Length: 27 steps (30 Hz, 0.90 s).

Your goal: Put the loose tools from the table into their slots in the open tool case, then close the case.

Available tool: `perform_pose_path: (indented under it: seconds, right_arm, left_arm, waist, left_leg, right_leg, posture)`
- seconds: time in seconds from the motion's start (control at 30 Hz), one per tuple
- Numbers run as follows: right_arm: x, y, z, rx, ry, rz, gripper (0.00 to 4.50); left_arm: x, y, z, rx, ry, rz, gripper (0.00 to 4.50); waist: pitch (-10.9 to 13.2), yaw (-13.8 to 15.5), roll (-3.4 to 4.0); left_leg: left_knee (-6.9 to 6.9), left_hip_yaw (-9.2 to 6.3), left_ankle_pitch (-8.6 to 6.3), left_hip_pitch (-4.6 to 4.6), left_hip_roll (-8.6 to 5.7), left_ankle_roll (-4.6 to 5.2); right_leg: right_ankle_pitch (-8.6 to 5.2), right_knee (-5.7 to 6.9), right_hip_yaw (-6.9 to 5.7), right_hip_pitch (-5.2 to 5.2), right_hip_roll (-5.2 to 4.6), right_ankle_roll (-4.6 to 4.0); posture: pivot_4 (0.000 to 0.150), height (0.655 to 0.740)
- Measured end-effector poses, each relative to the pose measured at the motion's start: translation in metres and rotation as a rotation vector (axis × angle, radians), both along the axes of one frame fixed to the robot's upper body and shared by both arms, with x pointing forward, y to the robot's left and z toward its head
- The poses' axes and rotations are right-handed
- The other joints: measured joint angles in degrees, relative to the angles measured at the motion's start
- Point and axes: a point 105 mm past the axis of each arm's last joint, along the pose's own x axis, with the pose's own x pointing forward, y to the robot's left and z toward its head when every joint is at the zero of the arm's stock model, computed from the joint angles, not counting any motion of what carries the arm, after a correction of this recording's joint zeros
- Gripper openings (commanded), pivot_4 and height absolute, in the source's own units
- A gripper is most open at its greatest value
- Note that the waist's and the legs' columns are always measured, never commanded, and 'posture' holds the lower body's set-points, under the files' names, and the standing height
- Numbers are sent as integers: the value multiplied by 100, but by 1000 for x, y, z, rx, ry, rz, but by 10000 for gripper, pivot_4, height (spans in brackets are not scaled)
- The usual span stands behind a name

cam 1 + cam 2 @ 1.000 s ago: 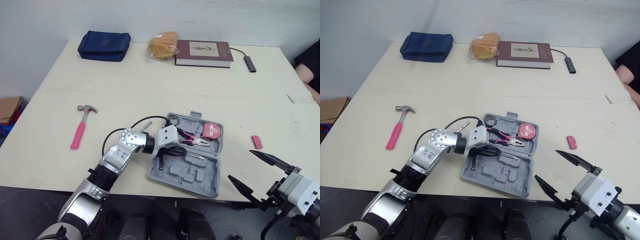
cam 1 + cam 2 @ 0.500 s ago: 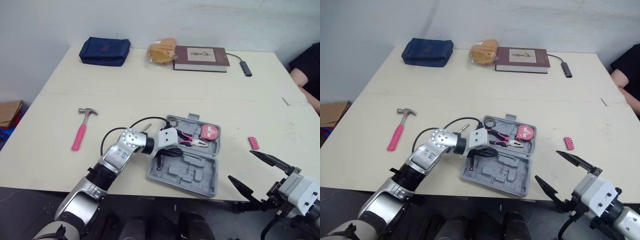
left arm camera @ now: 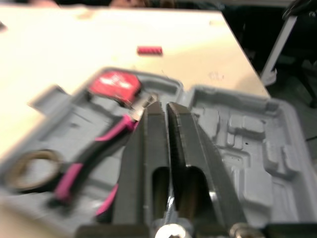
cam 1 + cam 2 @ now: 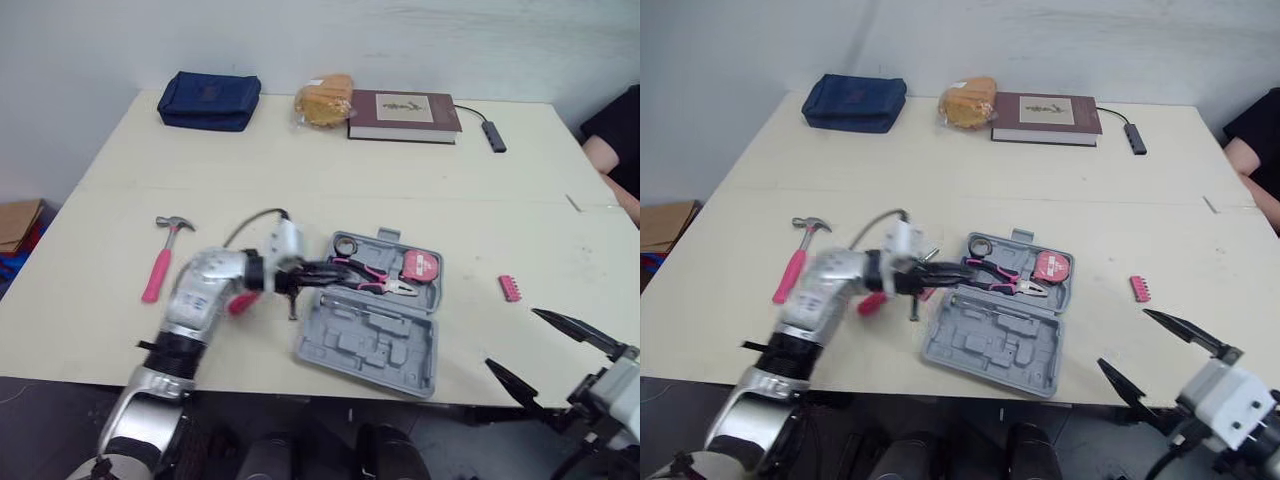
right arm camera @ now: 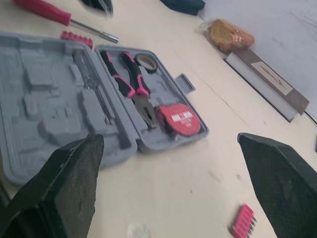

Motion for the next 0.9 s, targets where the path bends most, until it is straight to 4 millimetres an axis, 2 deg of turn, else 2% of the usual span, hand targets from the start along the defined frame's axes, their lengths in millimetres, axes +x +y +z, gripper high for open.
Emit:
perform_pose_path:
  seconds: [0.07,0.13,0.17,0.23,0.3,0.43,0.47,0.6,0.73,0.77,0.9]
  right_arm:
    - [-4,-9,0,-3,-2,-17,45000]
    - [-9,-23,-1,-2,-25,-65,45000]
    - [-11,-34,-3,-6,-38,-97,45000]
    - [-15,-48,-8,-10,-40,-141,45000]
    - [-20,-59,-12,-17,-41,-173,45000]
    - [-37,-102,-31,-13,-16,-323,45000]
    - [-42,-112,-36,-7,-5,-363,45000]
    - [-51,-126,-45,-11,-16,-420,45000]
    - [-67,-146,-62,8,20,-525,45000]
    - [-71,-150,-66,15,34,-551,45000]
    - [-76,-154,-70,14,44,-572,45000]
  left_arm:
    - [4,26,3,11,-14,73,21110]
    - [10,65,-6,61,-9,196,30074]
    - [13,93,-12,89,-2,285,35175]
    - [16,126,-14,97,3,401,44001]
    - [16,152,-13,94,-4,492,44647]
    - [0,234,-15,63,-15,810,44647]
    - [-4,249,-14,42,-21,879,44647]
    - [-22,285,-9,56,-29,1018,44647]
    - [-63,351,-26,102,45,1277,44647]
    - [-72,362,-29,100,52,1331,44647]
    - [-89,383,-31,104,51,1434,44647]
  waist:
    - [2,-9,2]
    - [7,-20,7]
    - [16,-22,10]
    - [34,-12,12]
    - [43,10,18]
    - [54,-13,33]
    - [58,-18,35]
    - [70,-16,42]
    - [78,-78,58]
    - [79,-86,59]
    - [76,-73,51]
  left_leg:
    - [-11,3,0,9,-1,1]
    - [-33,6,2,19,-1,-2]
    - [-39,6,2,17,0,-4]
    - [-41,6,2,15,0,-5]
    - [-42,5,-1,11,-1,-4]
    - [-54,7,-21,12,-3,-1]
    - [-55,7,-23,12,-2,0]
    - [-55,7,-42,12,-4,-32]
    - [-74,15,-44,20,-1,-38]
    - [-77,16,-44,21,-1,-37]
    - [-75,16,-39,23,-2,-37]
  right_leg:
    - [1,-6,1,5,1,1]
    - [0,-12,2,3,3,1]
    - [0,-14,2,-2,6,0]
    - [-1,-16,1,-4,4,-1]
    - [-1,-21,0,-4,-2,0]
    - [-2,-40,1,-4,-5,1]
    - [-3,-40,1,-4,-5,1]
    - [-3,-42,2,-2,-9,1]
    - [-8,-38,5,-10,-7,-3]
    - [-8,-39,6,-10,-8,-3]
    - [-6,-34,9,-9,-14,-1]
  posture:
    - [1500,7400]
    - [1500,7400]
    - [1500,7400]
    - [1500,7400]
    - [1500,7400]
    - [1500,7400]
    - [1500,7400]
    - [1500,7400]
    - [1500,7400]
    - [1500,7400]
    - [1500,7400]
